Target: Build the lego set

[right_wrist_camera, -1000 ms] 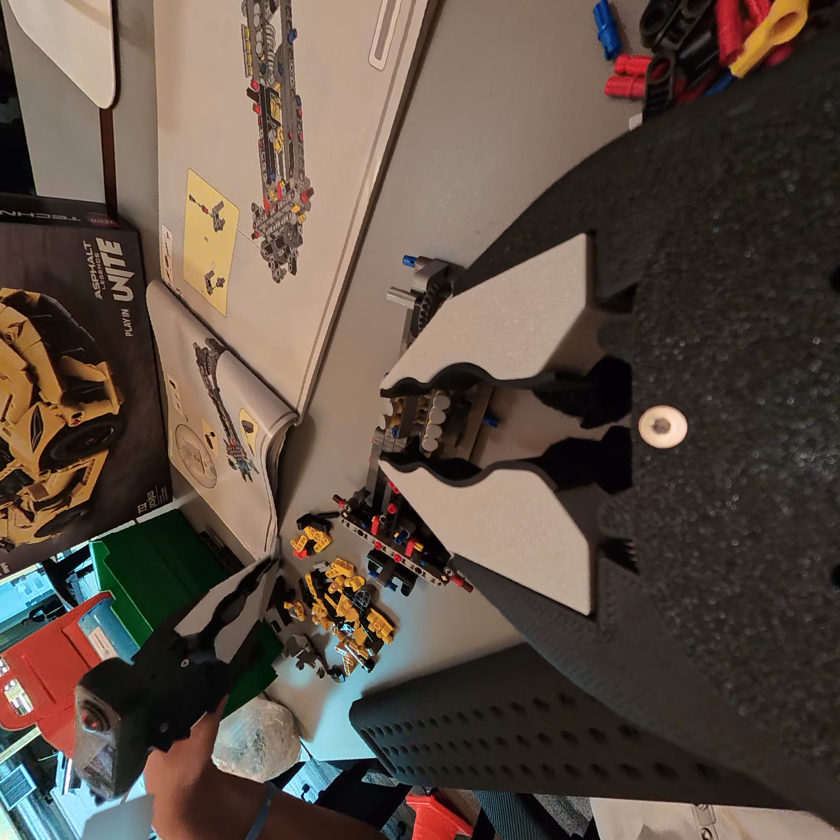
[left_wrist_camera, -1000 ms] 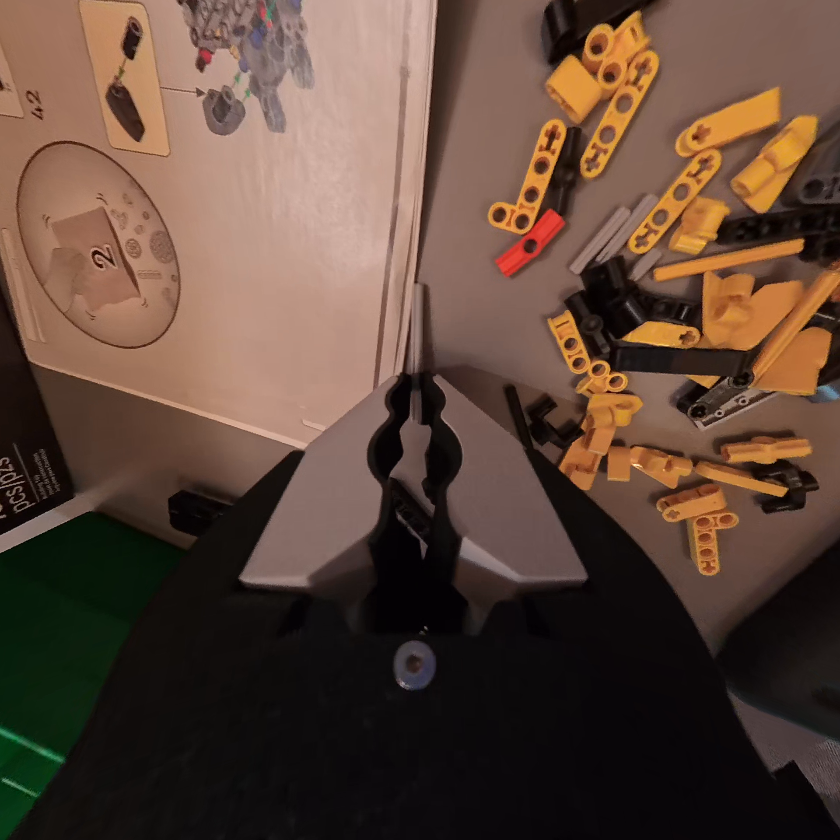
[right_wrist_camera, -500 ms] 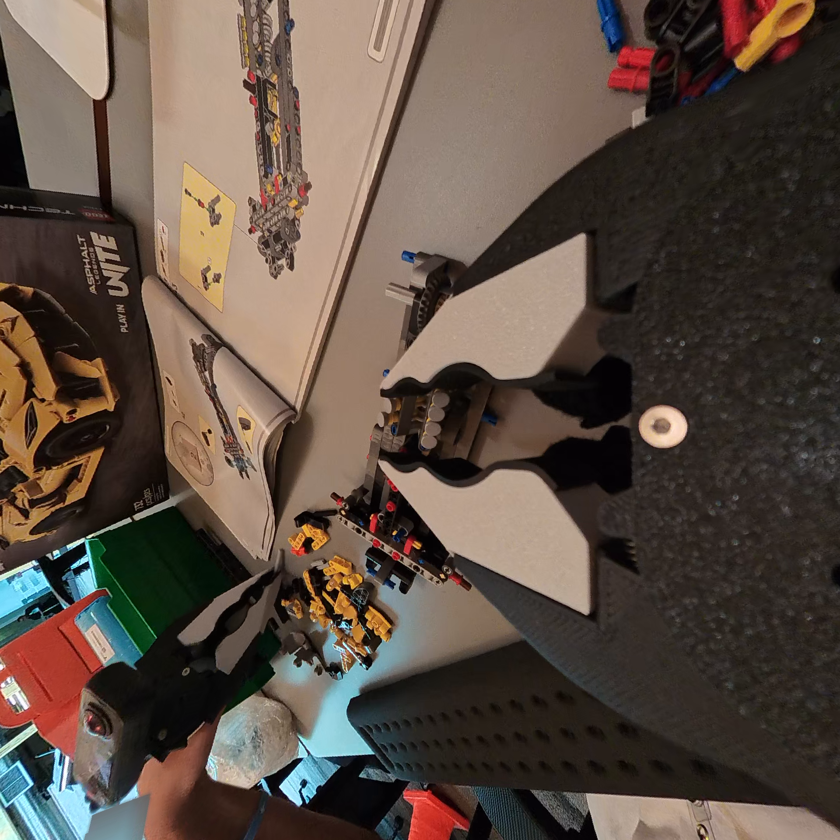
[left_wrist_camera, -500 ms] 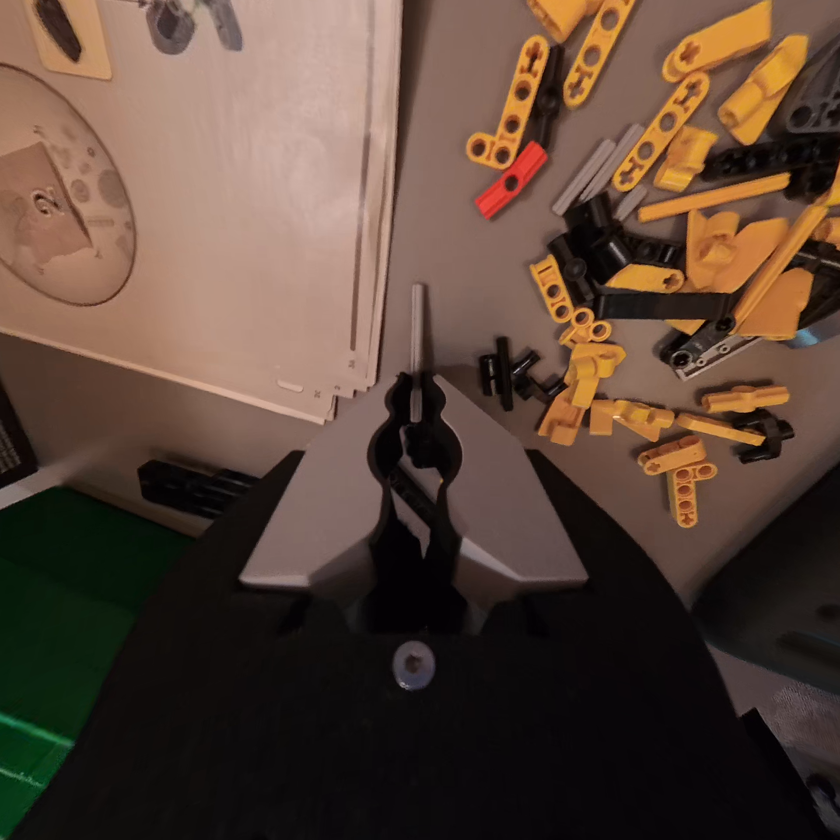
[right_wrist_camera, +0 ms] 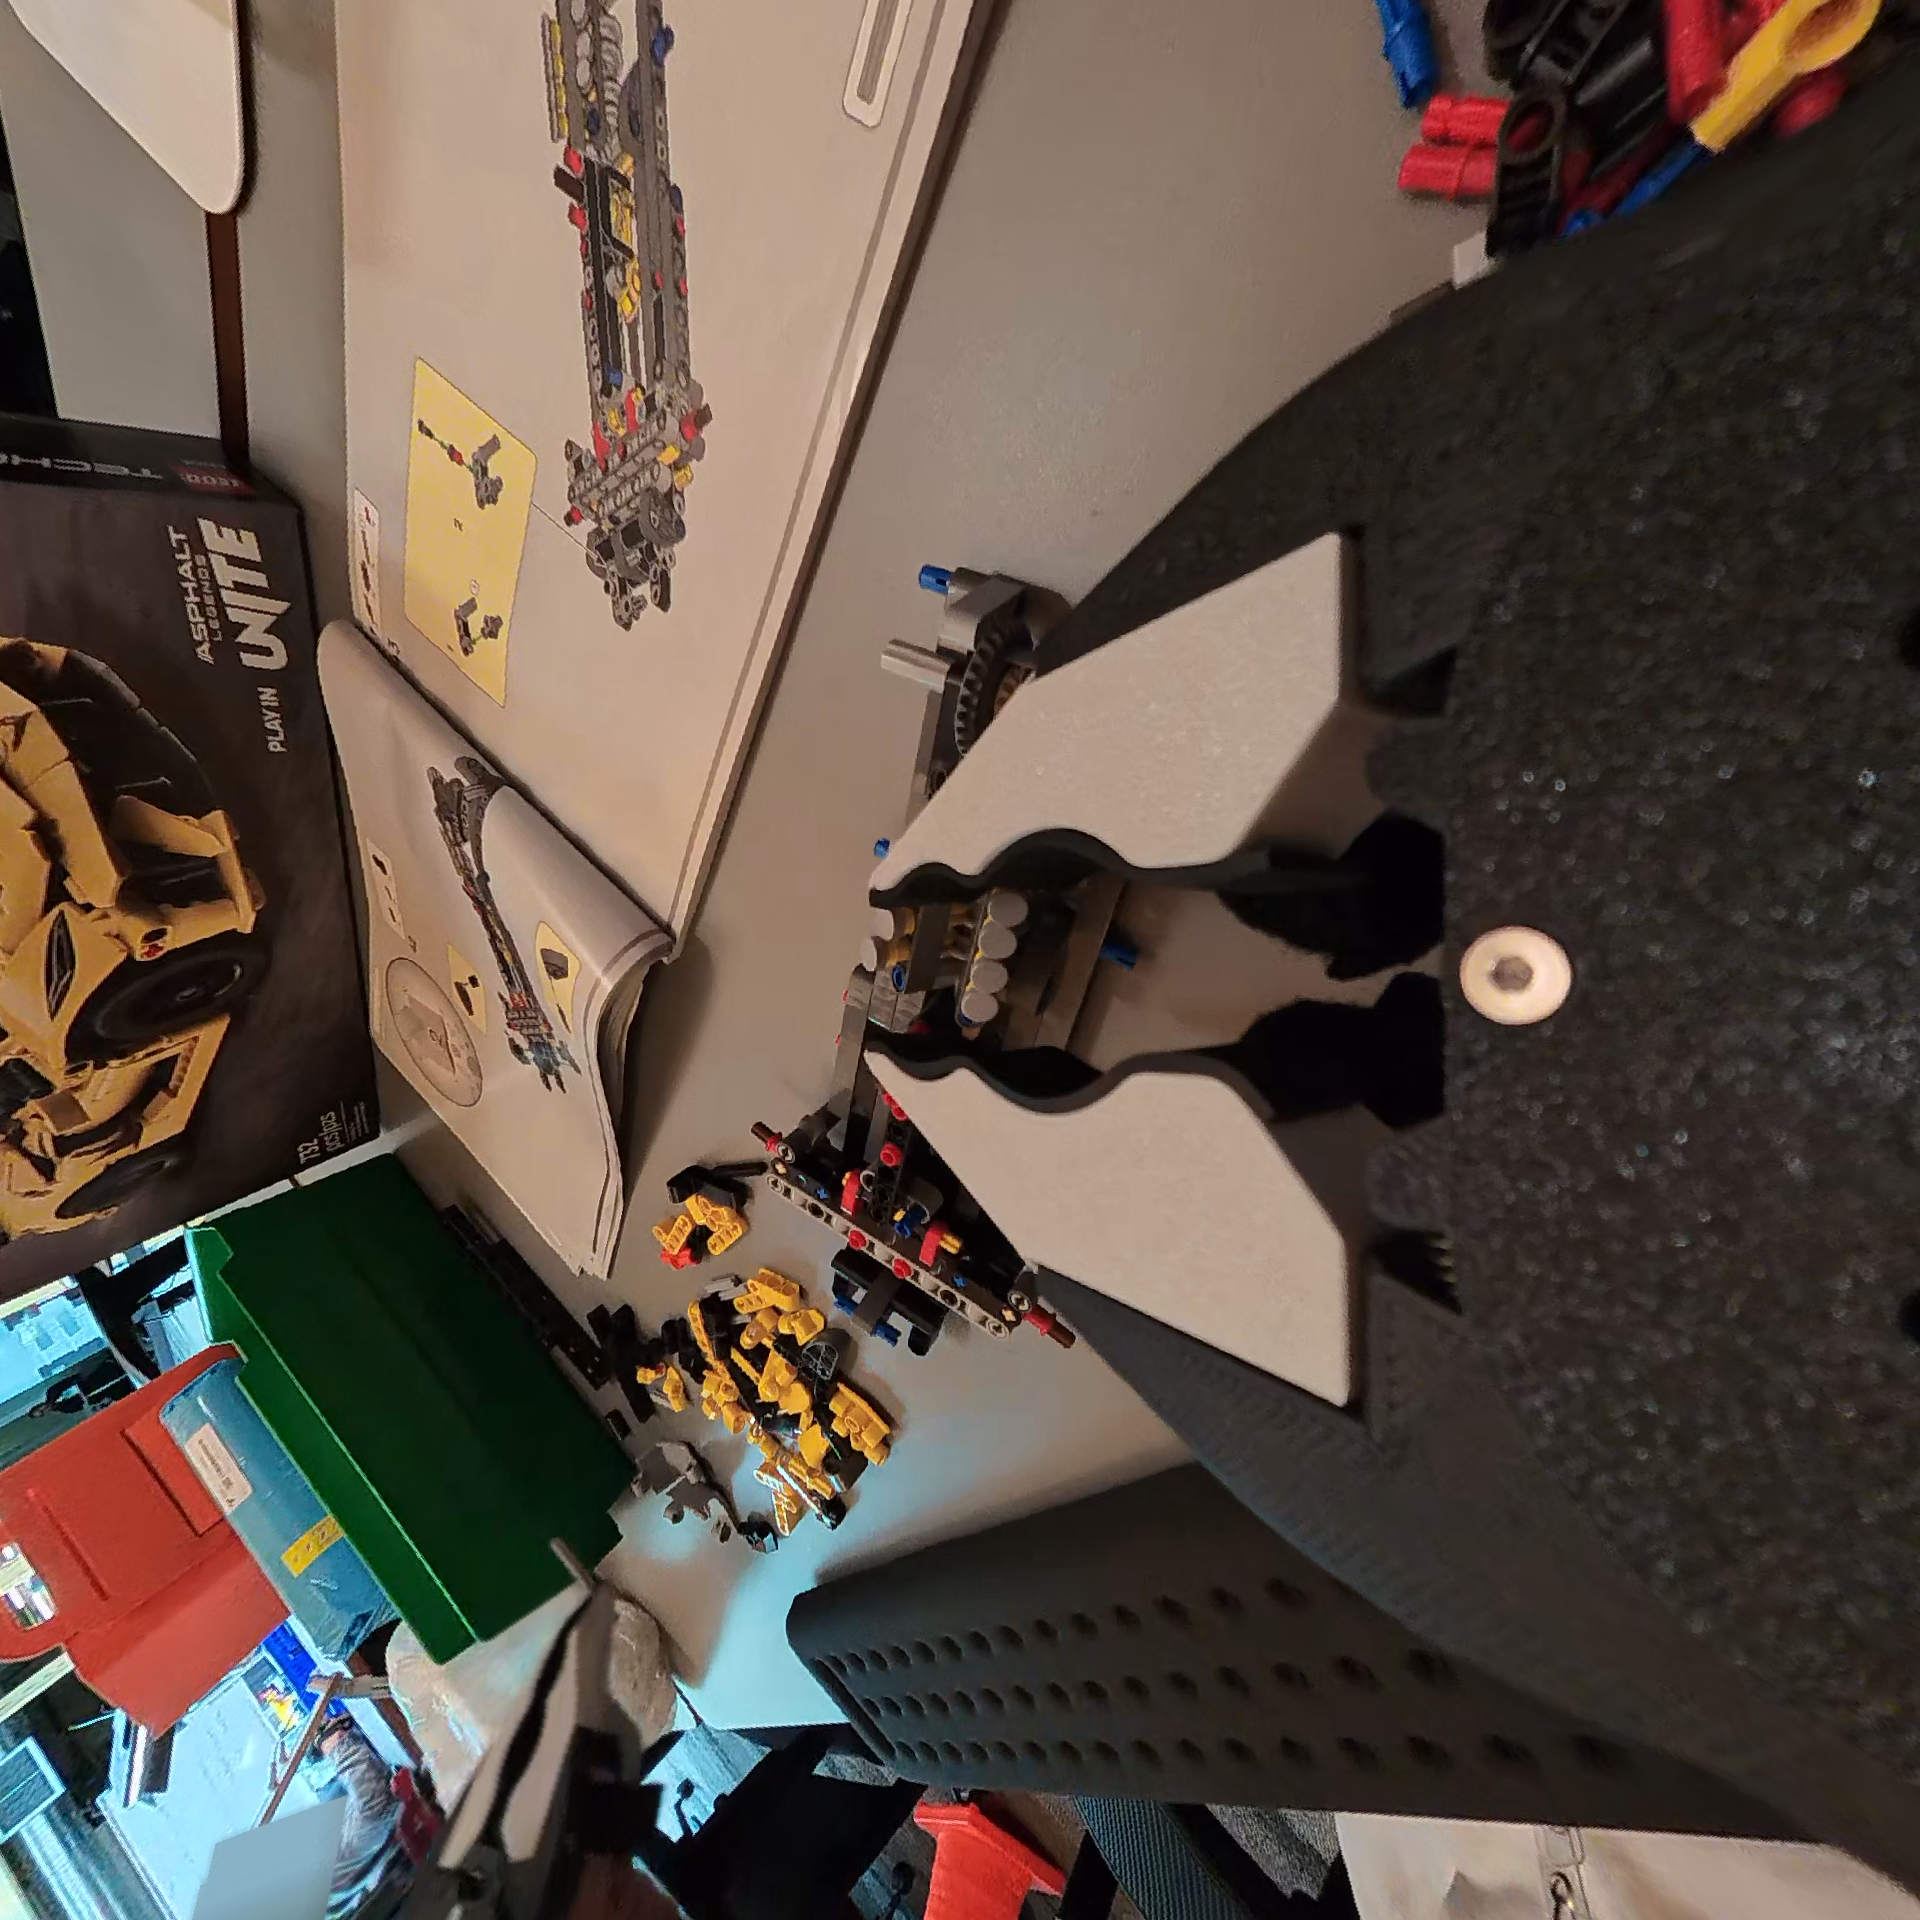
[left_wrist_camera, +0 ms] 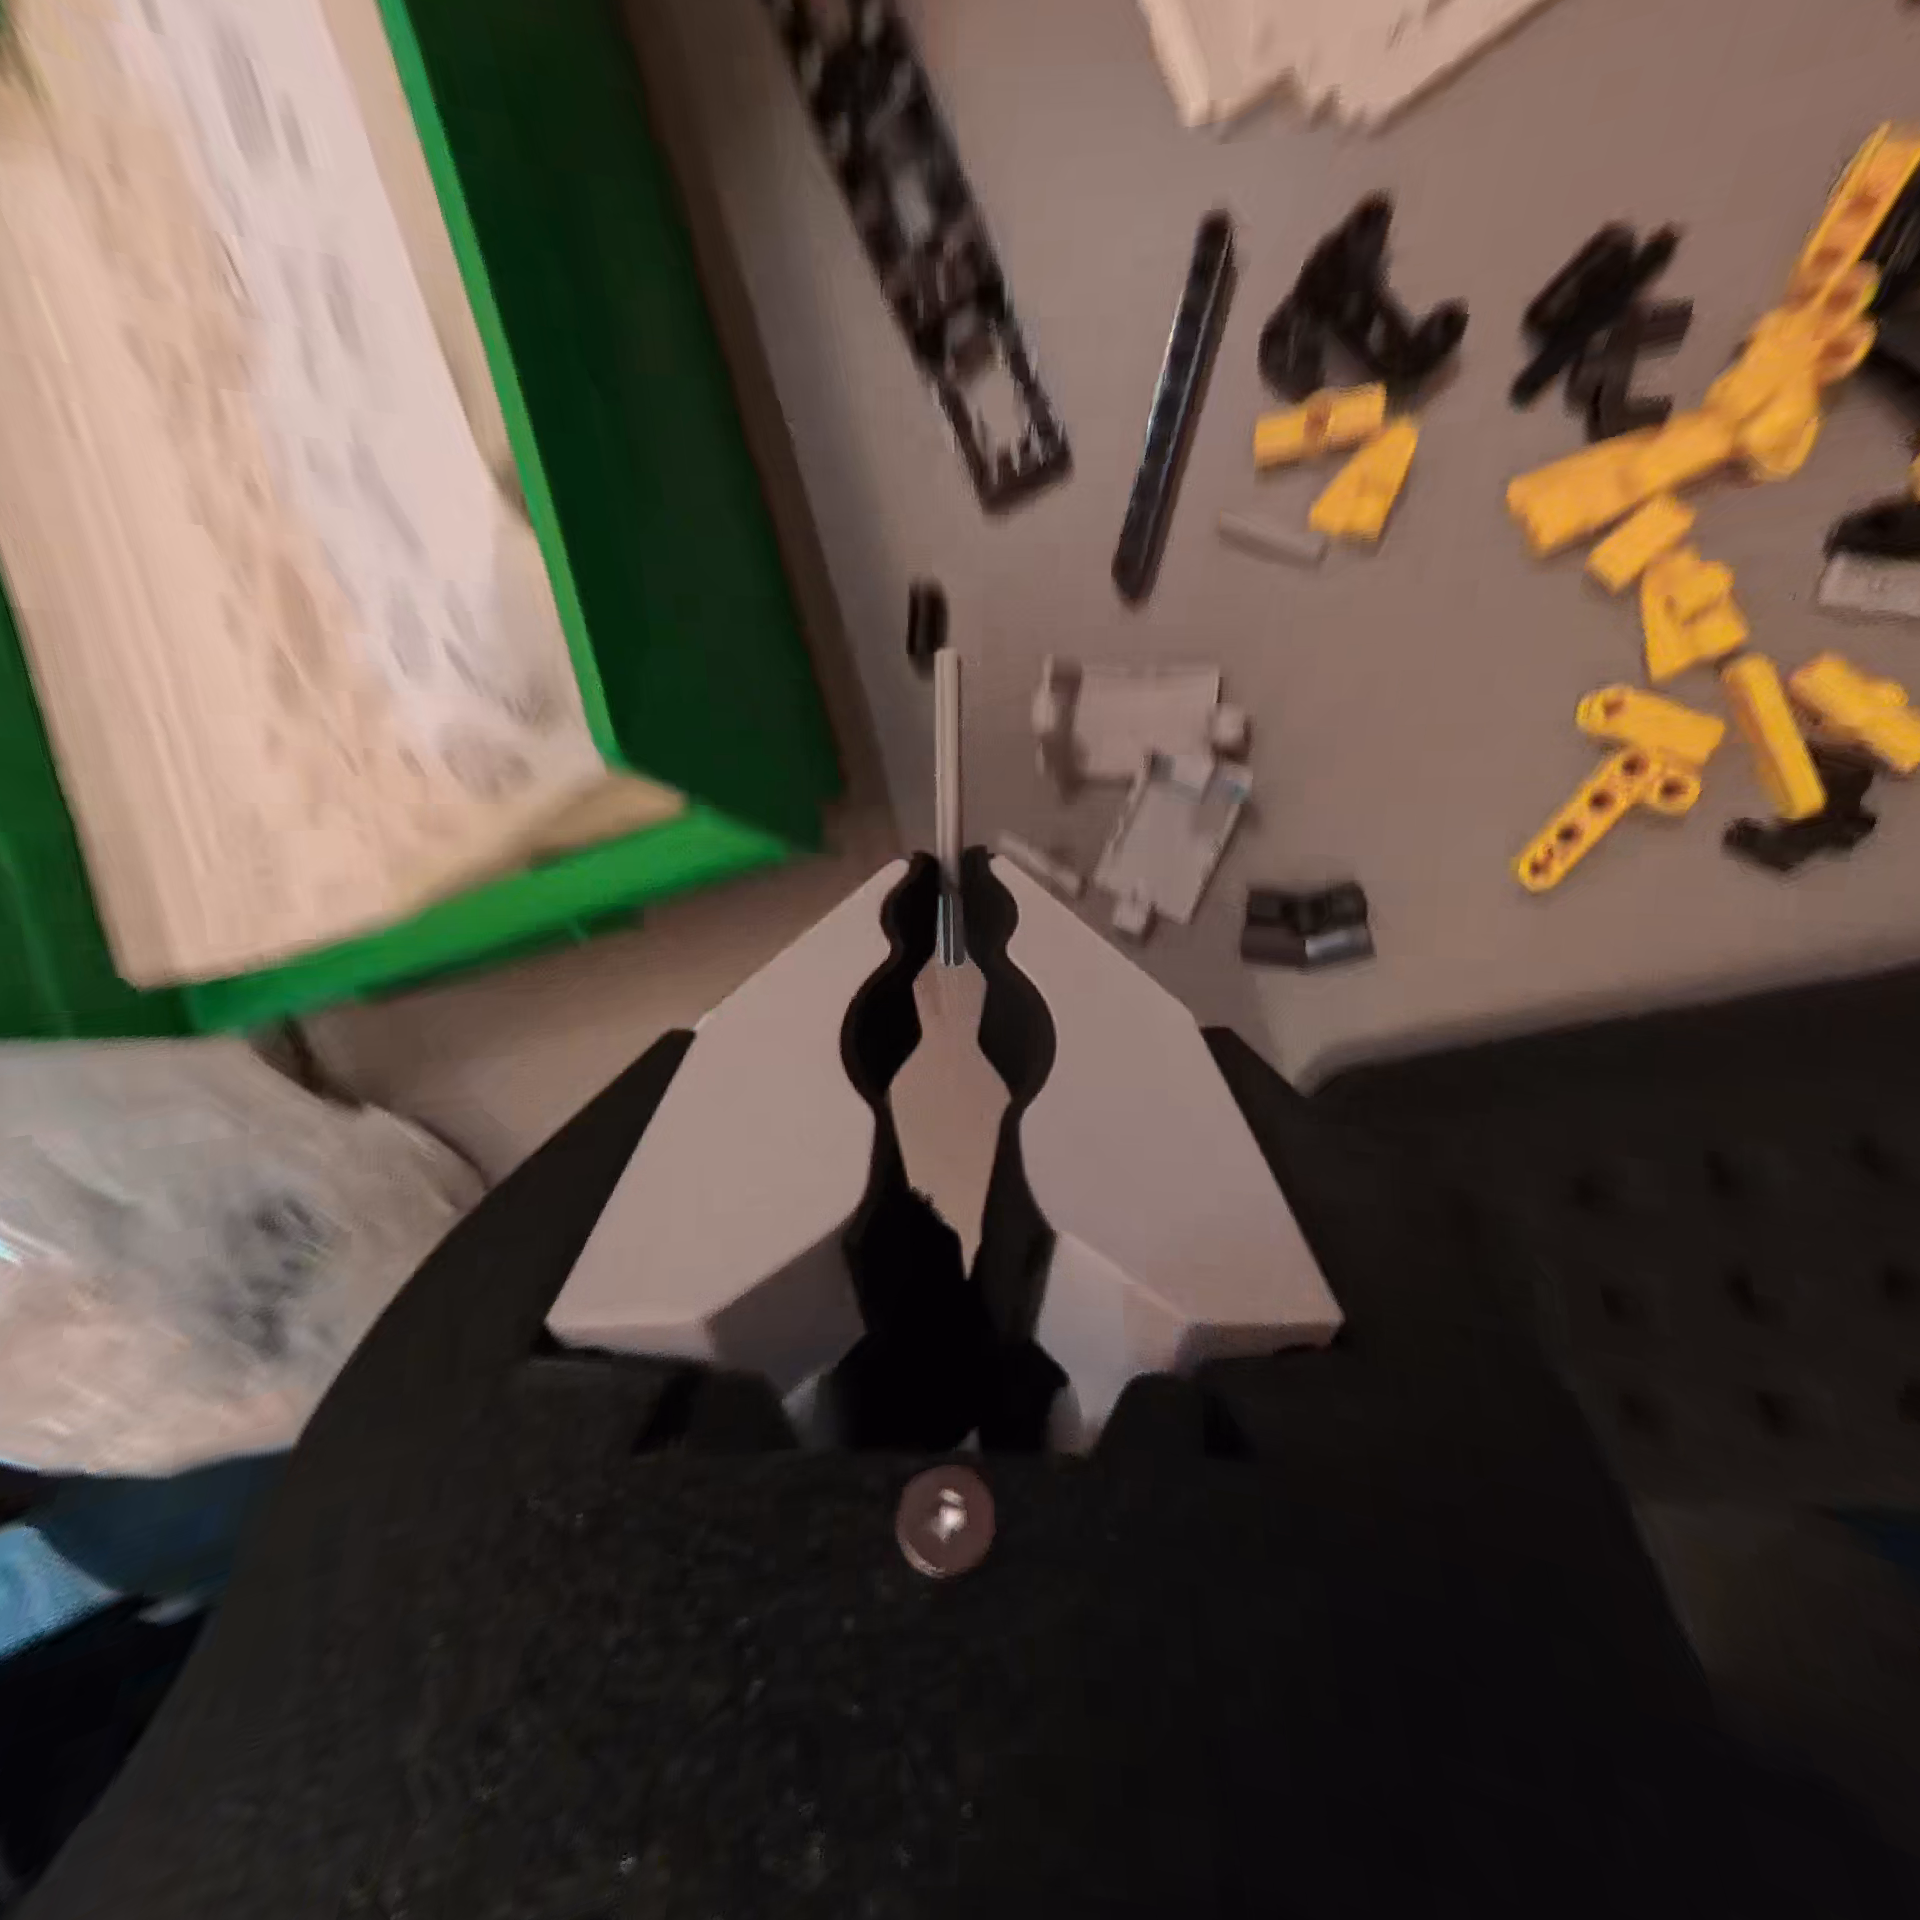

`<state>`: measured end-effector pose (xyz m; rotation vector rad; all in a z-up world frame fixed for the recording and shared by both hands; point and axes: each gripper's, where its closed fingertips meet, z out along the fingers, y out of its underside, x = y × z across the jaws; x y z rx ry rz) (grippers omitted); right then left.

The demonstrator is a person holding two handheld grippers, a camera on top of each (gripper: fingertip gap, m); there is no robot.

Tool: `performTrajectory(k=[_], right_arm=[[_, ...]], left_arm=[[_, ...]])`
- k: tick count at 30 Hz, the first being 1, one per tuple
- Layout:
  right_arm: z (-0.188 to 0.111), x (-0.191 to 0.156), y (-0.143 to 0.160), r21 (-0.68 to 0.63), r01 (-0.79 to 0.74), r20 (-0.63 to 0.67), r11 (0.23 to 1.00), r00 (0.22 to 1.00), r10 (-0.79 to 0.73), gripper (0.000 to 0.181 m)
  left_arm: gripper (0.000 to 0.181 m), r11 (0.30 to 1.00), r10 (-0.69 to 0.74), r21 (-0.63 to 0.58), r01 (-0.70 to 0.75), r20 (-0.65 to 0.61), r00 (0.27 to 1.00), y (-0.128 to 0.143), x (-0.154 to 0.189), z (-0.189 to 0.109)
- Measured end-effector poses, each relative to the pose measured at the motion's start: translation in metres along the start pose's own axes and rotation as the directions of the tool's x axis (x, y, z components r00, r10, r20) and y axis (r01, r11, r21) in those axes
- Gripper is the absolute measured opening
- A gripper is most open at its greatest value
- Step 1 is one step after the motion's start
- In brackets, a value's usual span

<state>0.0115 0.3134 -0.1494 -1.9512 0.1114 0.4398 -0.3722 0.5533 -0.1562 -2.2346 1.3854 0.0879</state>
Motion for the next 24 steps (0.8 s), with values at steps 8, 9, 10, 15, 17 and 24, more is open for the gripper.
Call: performTrajectory(k=[8,9,10,15,17,24], right_arm=[[0.002,-0.002,0.001,-0.011,0.007,0.004,1.0,1.0,-0.007,0.022],[0.002,-0.001,0.002,-0.011,0.009,0.0,1.0,1.0,-0.009,0.022],[0.001,-0.001,0.001,-0.009,0.008,-0.003,1.0,1.0,-0.008,0.022],[0.001,0.001,0.0,-0.003,-0.002,-0.004,1.0,1.0,0.002,0.022],[0.001,0.001,0.001,-0.007,0.004,-0.008,1.0,1.0,-0.004,0.022],[0.001,0.001,0.001,-0.006,0.003,-0.006,1.0,1.0,-0.003,0.022]], left_arm=[[0.003,0.978,-0.202,-0.066,0.198,-0.065,0.977,0.051,-0.002,0.024],[0.003,0.975,-0.216,-0.074,0.21,-0.086,0.973,0.051,-0.001,0.027],[0.003,0.973,-0.225,-0.077,0.217,-0.104,0.969,0.05,0.001,0.03],[0.003,0.973,-0.227,-0.064,0.221,-0.115,0.967,0.039,0.004,0.042],[0.003,0.972,-0.232,-0.049,0.228,-0.119,0.965,0.032,0.005,0.045],[0.016,0.962,-0.273,-0.025,0.273,-0.169,0.947,0.025,0.011,0.042]])
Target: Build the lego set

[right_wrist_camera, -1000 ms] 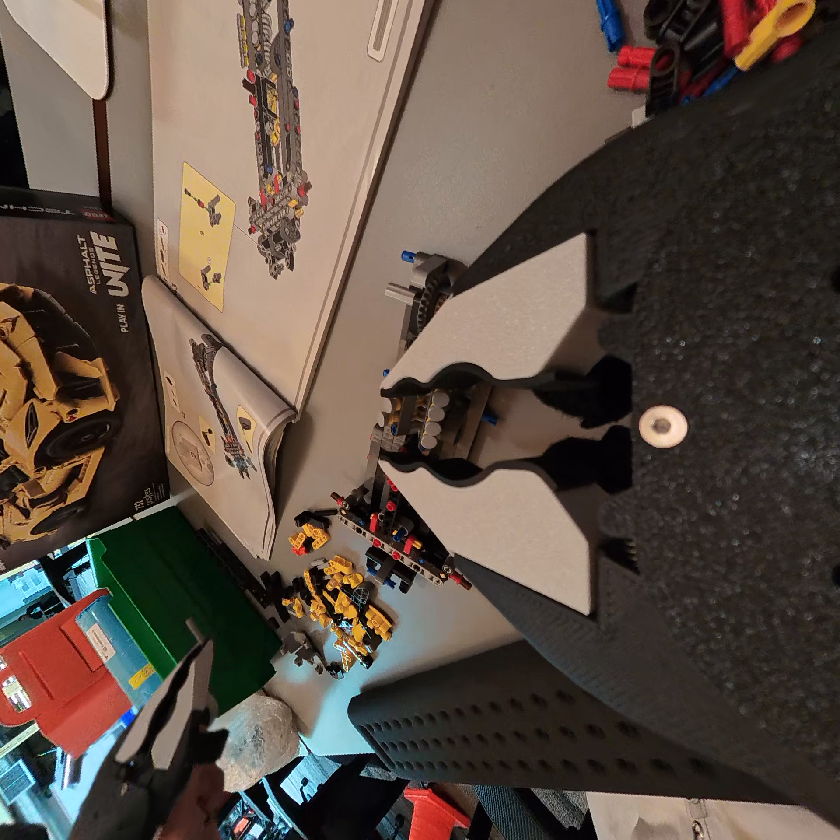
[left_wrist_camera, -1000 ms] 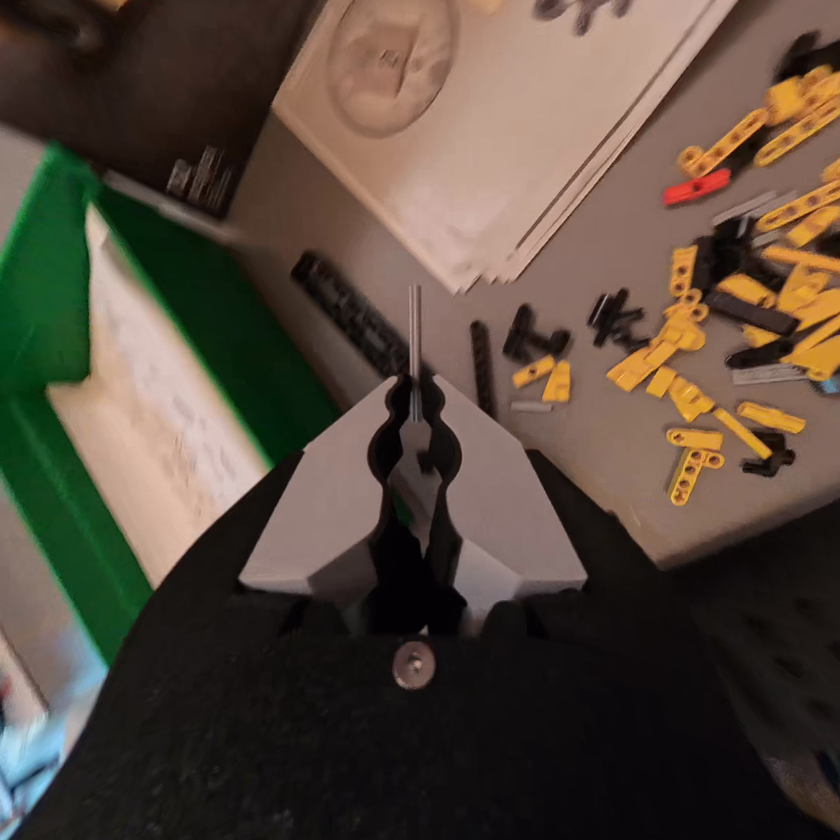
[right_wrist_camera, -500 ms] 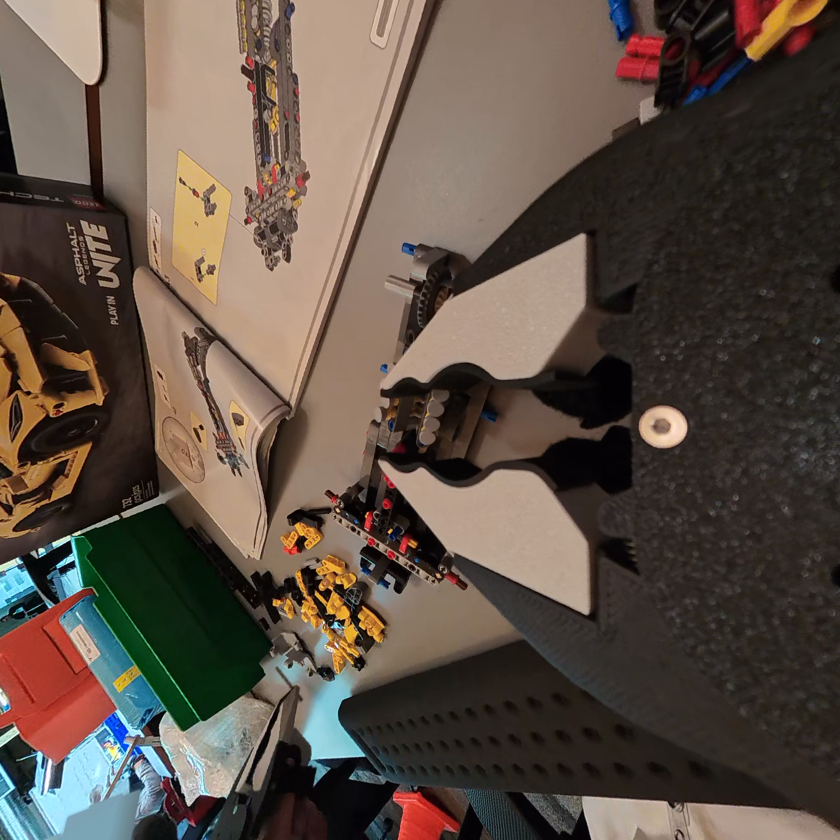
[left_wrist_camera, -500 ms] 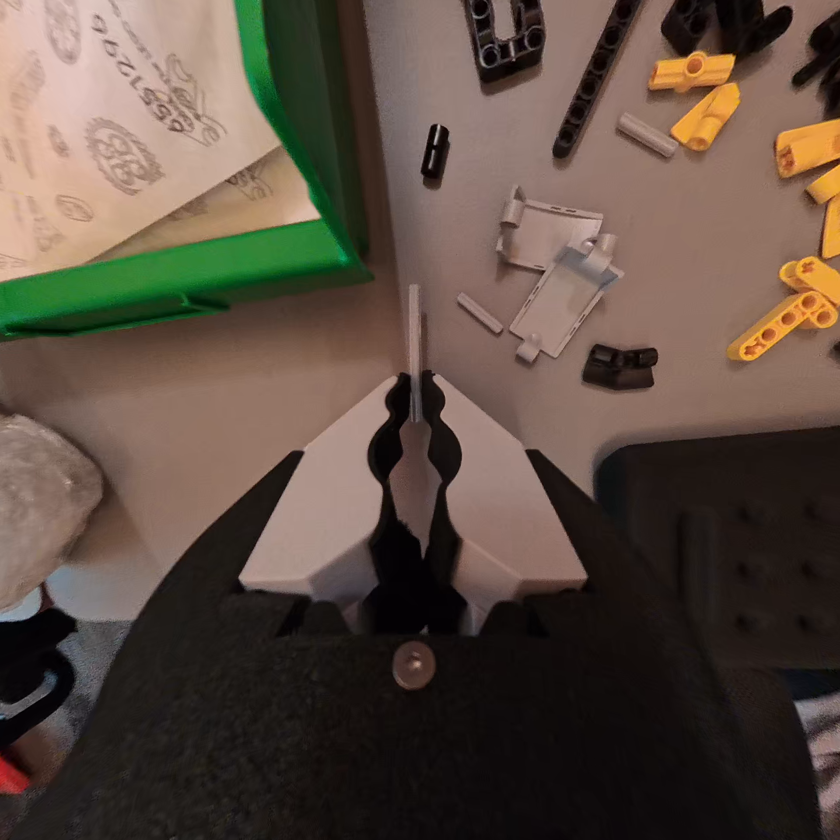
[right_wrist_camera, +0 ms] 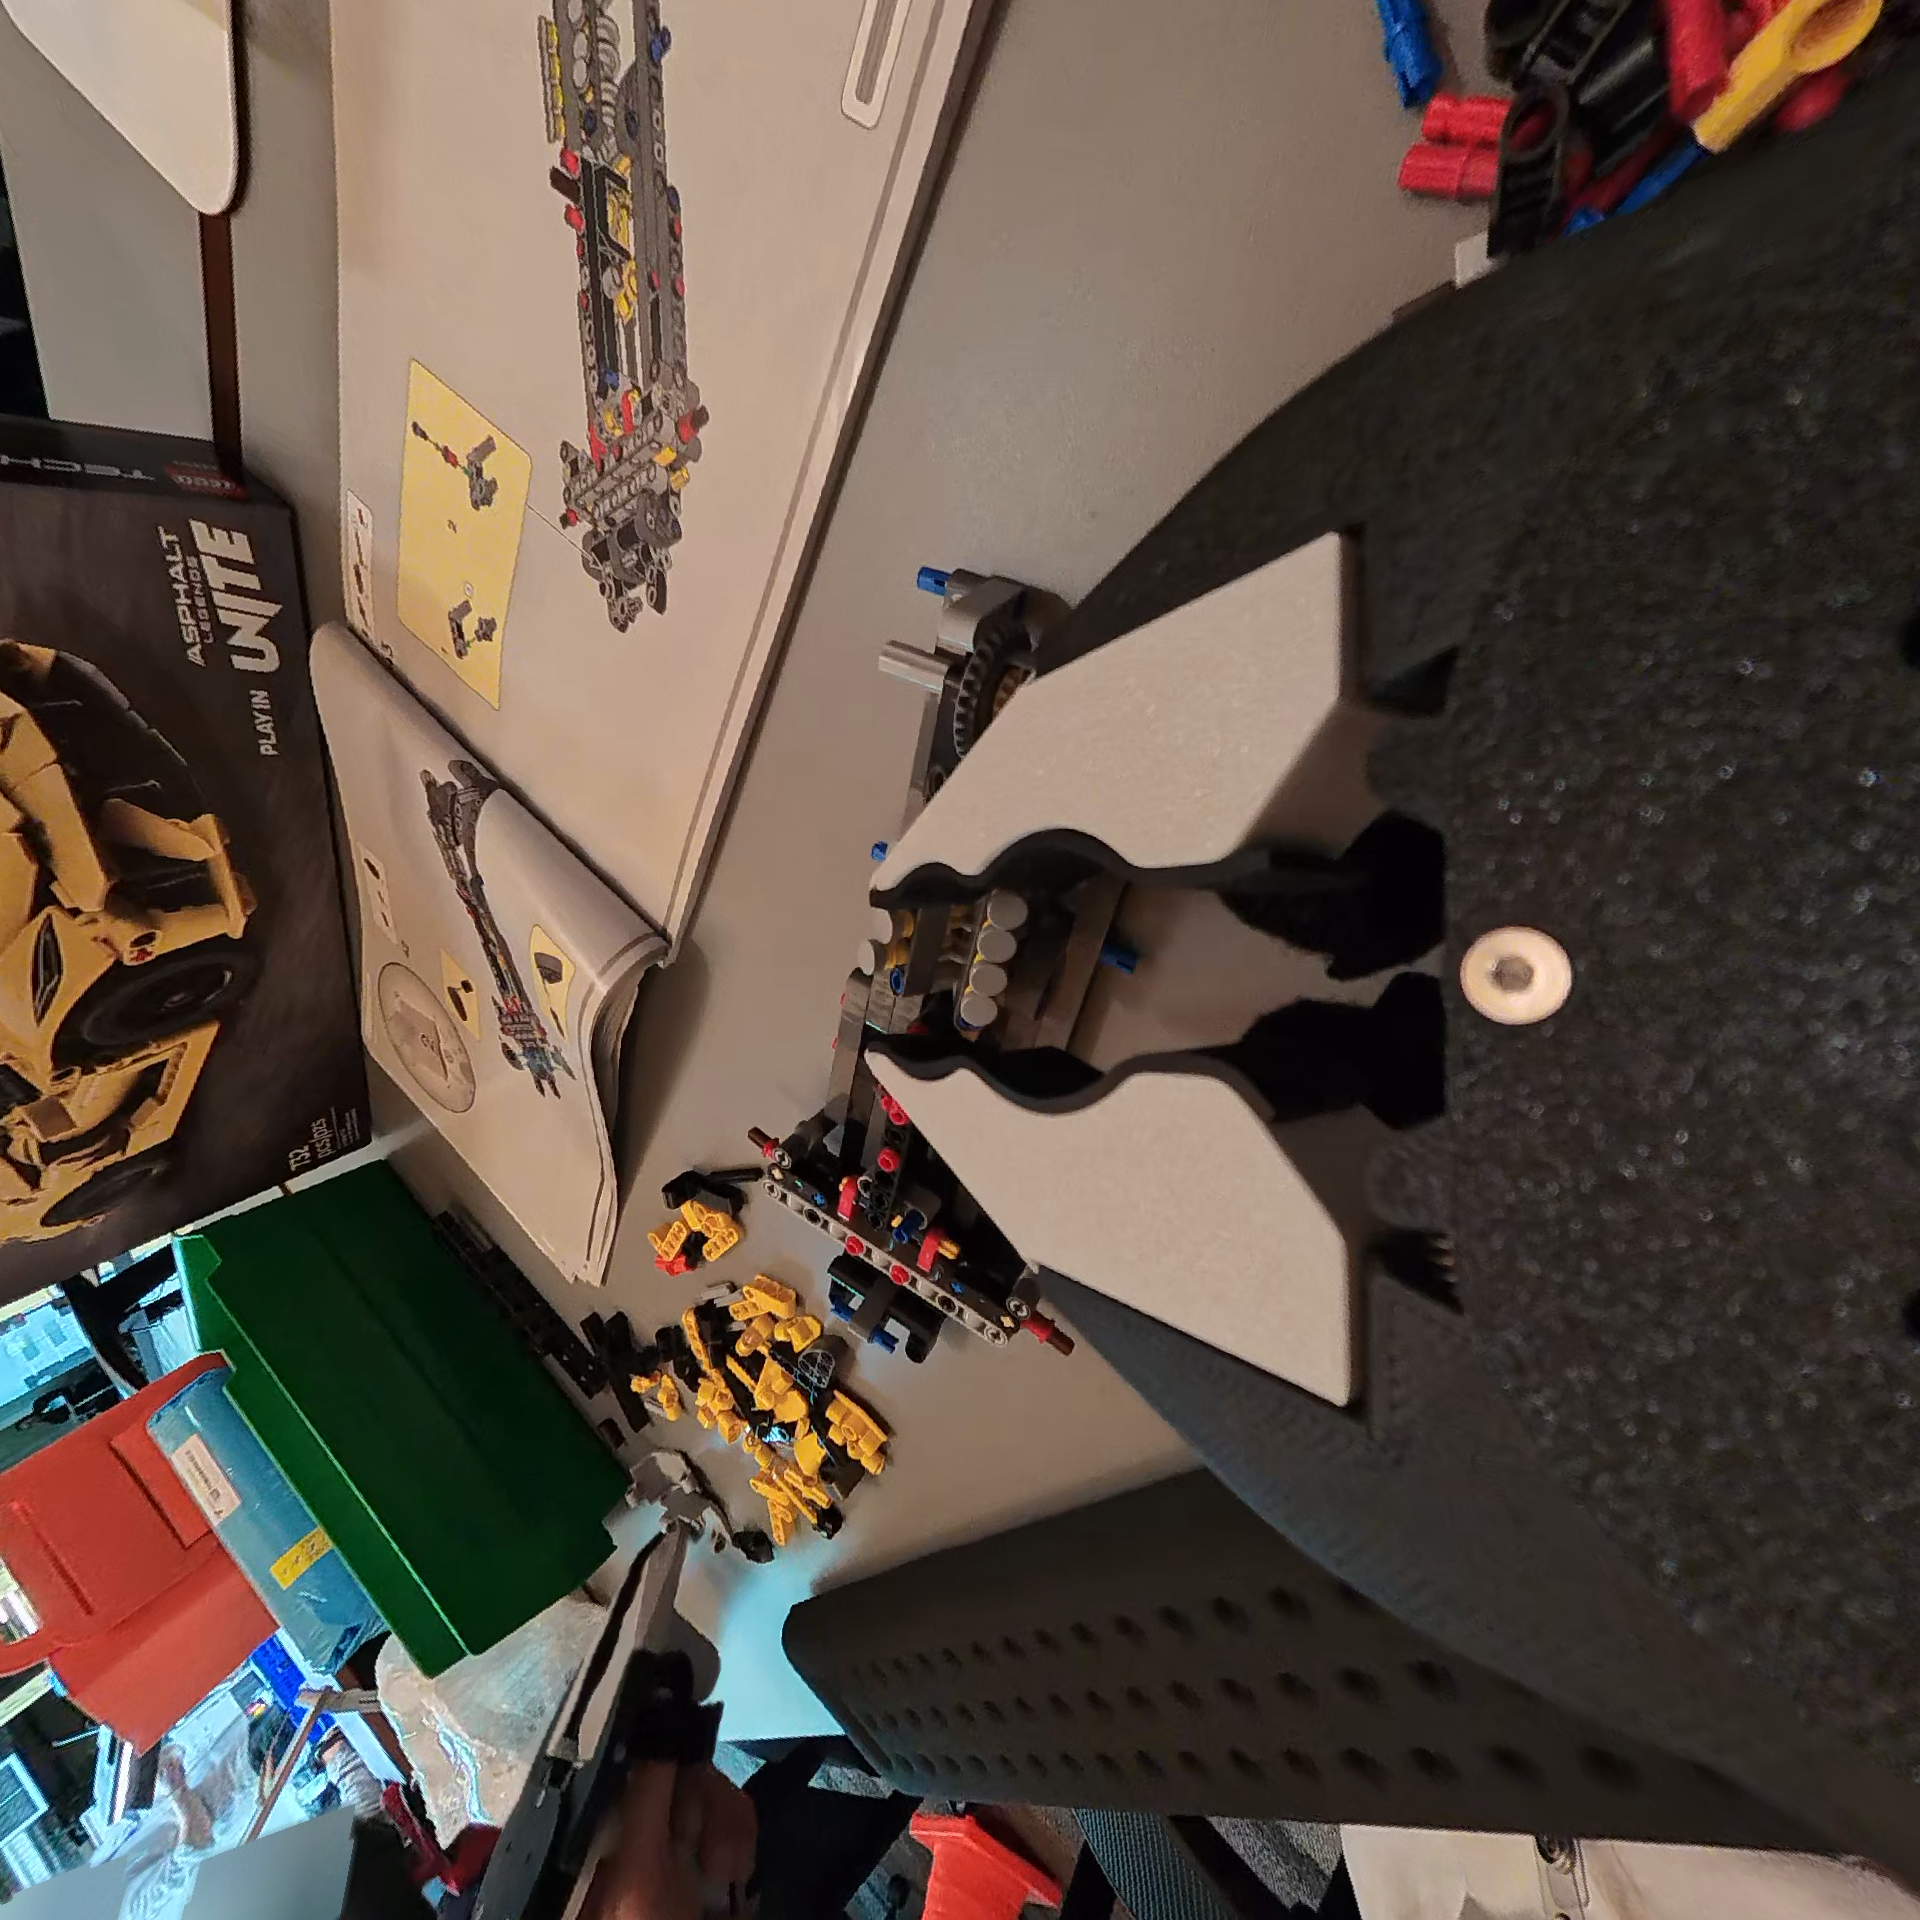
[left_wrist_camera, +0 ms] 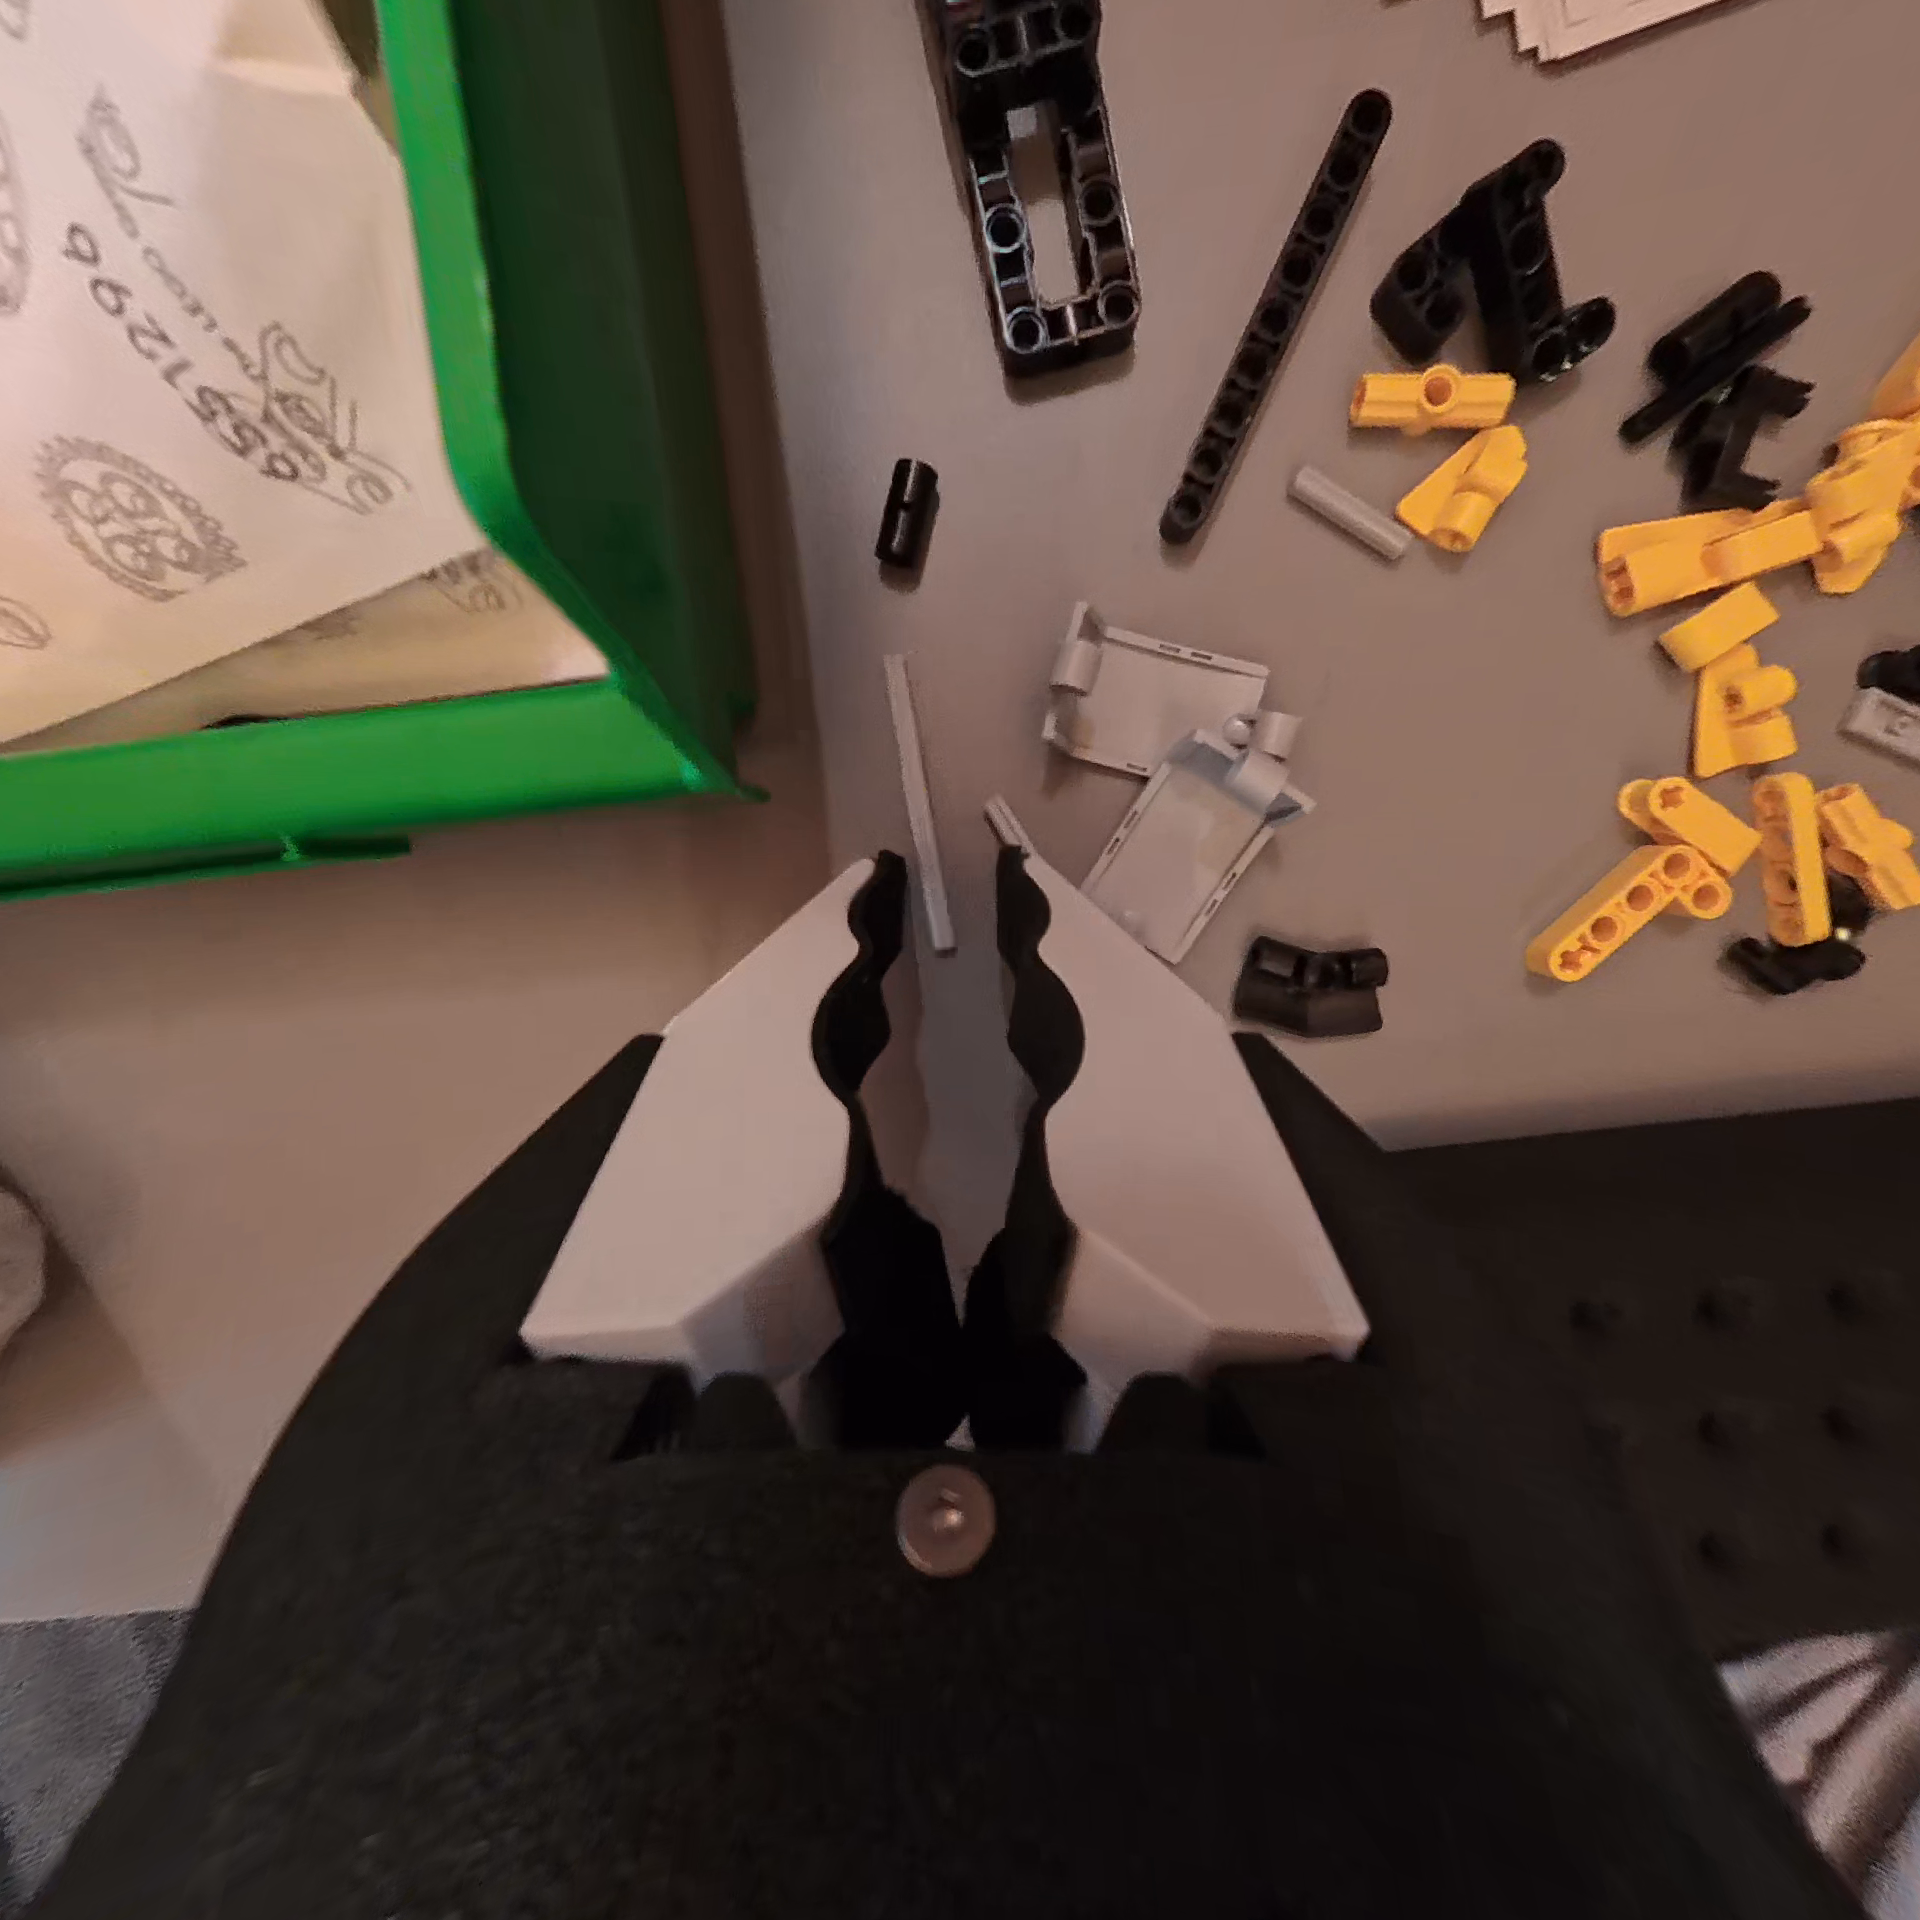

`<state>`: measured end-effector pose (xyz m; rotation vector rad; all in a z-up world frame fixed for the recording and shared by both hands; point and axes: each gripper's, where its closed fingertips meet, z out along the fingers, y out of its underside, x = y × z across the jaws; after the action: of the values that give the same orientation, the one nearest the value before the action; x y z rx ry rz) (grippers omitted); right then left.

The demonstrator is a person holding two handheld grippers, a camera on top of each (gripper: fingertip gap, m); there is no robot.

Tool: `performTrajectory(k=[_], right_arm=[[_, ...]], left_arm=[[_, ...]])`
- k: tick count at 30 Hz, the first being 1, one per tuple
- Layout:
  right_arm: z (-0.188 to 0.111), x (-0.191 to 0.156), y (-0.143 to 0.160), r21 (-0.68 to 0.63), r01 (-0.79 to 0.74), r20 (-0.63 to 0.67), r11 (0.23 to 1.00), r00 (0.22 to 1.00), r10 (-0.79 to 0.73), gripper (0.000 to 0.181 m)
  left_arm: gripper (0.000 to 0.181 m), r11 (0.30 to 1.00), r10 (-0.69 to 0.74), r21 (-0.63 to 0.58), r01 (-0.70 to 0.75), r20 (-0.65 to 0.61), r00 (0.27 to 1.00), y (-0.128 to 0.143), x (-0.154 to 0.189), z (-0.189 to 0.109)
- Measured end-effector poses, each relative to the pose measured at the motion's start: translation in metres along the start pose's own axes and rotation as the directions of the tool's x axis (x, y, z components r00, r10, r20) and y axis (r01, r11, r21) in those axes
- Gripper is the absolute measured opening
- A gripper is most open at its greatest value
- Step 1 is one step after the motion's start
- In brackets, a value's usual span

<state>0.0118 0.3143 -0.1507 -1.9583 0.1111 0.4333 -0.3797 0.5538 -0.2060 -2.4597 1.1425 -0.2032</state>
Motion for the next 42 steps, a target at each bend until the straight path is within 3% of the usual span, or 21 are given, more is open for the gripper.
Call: performTrajectory(k=[7,19,25,30,35,39,42], right_arm=[[0.001,-0.001,0.001,-0.009,0.006,0.003,1.0,1.0,-0.006,0.023],[0.001,-0.001,0.001,-0.008,0.003,0.002,1.0,1.0,-0.003,0.023],[0.001,-0.001,0.002,-0.01,0.005,0.002,1.0,1.0,-0.005,0.022],[0.001,-0.001,0.002,-0.01,0.004,0.004,1.0,1.0,-0.004,0.023],[0.001,-0.001,0.002,-0.011,0.003,0.004,1.0,1.0,-0.003,0.022],[0.002,-0.001,0.002,-0.013,0.002,0.007,1.0,1.0,-0.002,0.023],[0.003,-0.002,0.004,-0.024,0.008,0.007,1.0,1.0,-0.008,0.023]], left_arm=[[0.02,1.0,-0.013,-0.001,0.013,0.01,1.0,0.019,-0.01,-0.009],[0.023,0.997,-0.067,0.026,0.071,-0.126,0.99,0.0,0.008,0.0],[0.01,0.999,-0.036,0.007,0.037,-0.056,0.998,-0.003,0.005,0.003],[0.009,1.0,-0.023,0.008,0.024,-0.062,0.998,-0.004,0.01,0.003],[0.028,0.999,-0.007,0.039,0.007,-0.011,1.0,-0.007,0.004,-0.01],[0.025,0.97,0.153,0.185,-0.155,0.028,0.988,-0.036,0.022,-0.031],[0.025,0.91,0.348,0.225,-0.349,0.045,0.937,-0.054,0.051,-0.025]])
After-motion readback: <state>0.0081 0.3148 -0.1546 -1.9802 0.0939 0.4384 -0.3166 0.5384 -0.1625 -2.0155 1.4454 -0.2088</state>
